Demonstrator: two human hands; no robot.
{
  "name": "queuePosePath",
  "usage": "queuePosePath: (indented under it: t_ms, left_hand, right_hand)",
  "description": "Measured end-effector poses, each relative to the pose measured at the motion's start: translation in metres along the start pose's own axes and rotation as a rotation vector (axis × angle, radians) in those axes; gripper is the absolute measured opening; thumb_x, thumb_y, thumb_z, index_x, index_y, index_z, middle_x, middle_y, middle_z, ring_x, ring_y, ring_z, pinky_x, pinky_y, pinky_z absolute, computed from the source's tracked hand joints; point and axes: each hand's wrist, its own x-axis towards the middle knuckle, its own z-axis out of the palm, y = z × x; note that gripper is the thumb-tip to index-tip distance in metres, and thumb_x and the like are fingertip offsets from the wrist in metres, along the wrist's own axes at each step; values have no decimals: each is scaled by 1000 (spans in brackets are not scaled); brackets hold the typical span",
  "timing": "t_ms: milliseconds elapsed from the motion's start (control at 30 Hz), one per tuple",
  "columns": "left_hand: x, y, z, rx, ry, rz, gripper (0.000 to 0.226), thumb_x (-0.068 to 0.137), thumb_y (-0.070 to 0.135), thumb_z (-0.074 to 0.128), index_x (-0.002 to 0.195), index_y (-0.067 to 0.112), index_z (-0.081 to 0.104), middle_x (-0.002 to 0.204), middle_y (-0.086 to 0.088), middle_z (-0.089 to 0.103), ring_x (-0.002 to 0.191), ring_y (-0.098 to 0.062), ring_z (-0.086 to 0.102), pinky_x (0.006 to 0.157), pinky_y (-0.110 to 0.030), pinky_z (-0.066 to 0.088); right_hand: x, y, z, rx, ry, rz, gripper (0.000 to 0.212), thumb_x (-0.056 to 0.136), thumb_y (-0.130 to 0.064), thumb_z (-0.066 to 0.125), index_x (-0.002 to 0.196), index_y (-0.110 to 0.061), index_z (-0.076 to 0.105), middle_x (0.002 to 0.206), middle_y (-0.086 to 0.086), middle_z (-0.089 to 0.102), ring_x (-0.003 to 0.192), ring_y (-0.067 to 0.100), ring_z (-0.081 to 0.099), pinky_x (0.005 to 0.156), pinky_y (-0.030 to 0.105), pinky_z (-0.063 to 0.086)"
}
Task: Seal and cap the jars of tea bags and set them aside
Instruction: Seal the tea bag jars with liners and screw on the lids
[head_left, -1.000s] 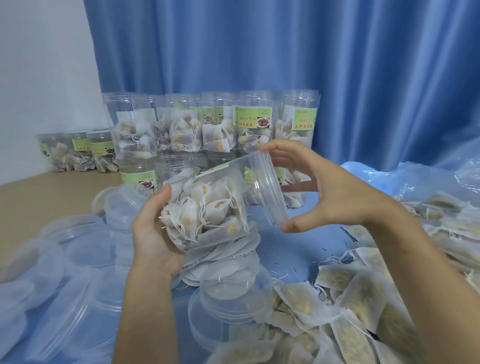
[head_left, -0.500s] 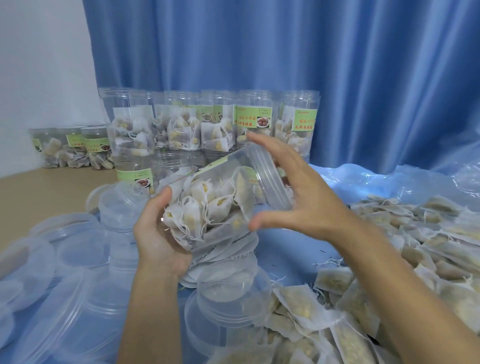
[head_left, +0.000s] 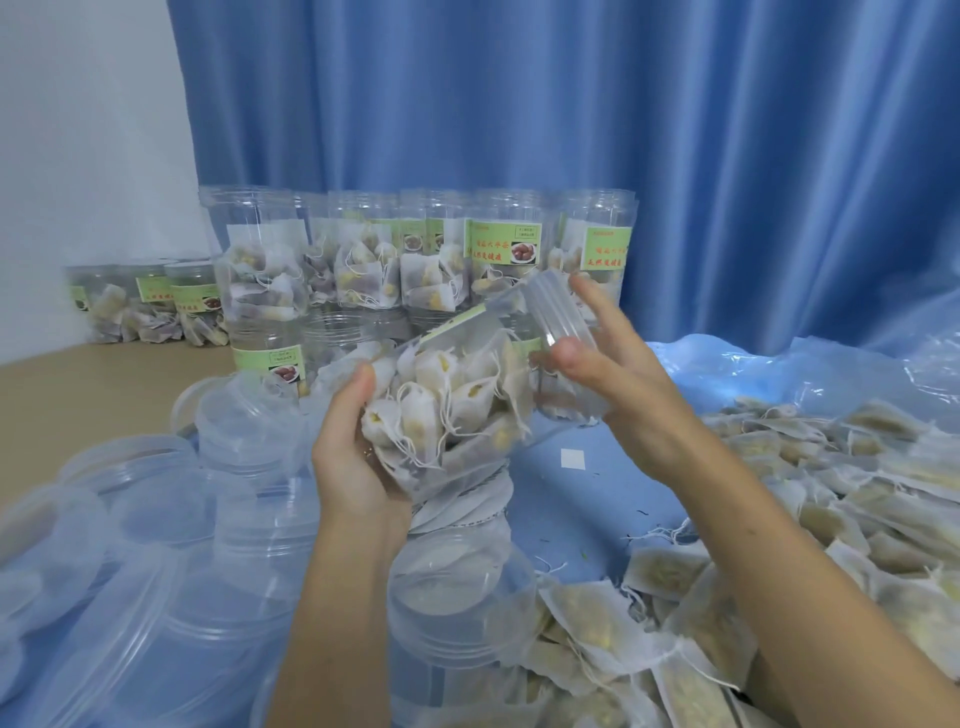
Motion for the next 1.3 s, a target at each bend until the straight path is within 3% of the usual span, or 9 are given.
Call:
queuePosePath:
  t_ms: [67,133,200,367,600,767,967,1100,1300]
  left_hand:
    - [-3,0,3,300,130,51,23,87,35,55,89,27,76,93,3,73,88,-19,68,76,-34,55]
    - [-7,11,10,859,223,327,33,93,32,51,125,34,57,128,8,57,116,-14,53,99,-33,40]
    - [-13,28,21,1268,54,637,60,85,23,59,139,37,39,146,9,38,132,-12,37,106,-29,30]
    - [-18,43,63,1751,-241,731,115,45,44,78,143,37,17,148,11,30,138,-15,27,108,-46,31]
    - [-14,89,22,1647,-354,733,111,49,44,87,142,29,28,141,12,40,128,-8,40,103,-37,40]
    - [-44,129,-29,1843,-347,940,107,53,60,70,141,13,30,139,-4,43,127,-17,39,103,-31,36]
    - [-56,186,-81,1685,-210,788,108,53,46,86,141,32,25,138,12,40,125,-2,40,100,-21,37]
    - [-54,234,-120,1505,-83,754,90,46,50,81,115,66,26,115,40,46,106,23,44,79,3,35]
    - [-47,292,-198,1320,228,559,90,29,47,81,111,41,45,96,29,60,82,26,53,64,2,41]
  right_hand:
    - [-1,0,-2,-3,36,-8,90,47,-57,76,131,-44,48,137,-11,51,127,10,47,105,38,41]
    - [-1,-4,0,-57,149,-97,80,48,-55,78,124,-43,54,128,-19,55,121,-6,47,95,13,42]
    - [-2,-10,5,-118,235,-184,75,53,-52,78,123,-42,54,127,-24,54,116,-14,45,85,-1,36]
    - [-6,-25,30,-60,389,-305,78,52,-52,78,123,-42,48,120,-29,52,107,-22,45,82,-2,36]
    - [-28,-38,60,-376,190,-509,92,55,-46,81,134,-35,35,140,0,39,128,-3,34,103,7,26]
    - [-47,-44,98,-500,82,-622,97,55,-50,82,136,-24,36,137,3,41,128,1,35,97,39,48]
    - [-22,-78,171,-624,-142,-760,93,60,-44,78,136,-9,39,137,16,39,127,10,32,108,7,18]
    - [6,-97,239,-754,-273,-781,87,70,-46,73,142,-12,38,147,20,25,135,28,30,107,32,32]
    - [25,-106,353,-768,-424,-717,66,90,-47,52,148,-28,27,157,10,16,145,28,8,117,48,14]
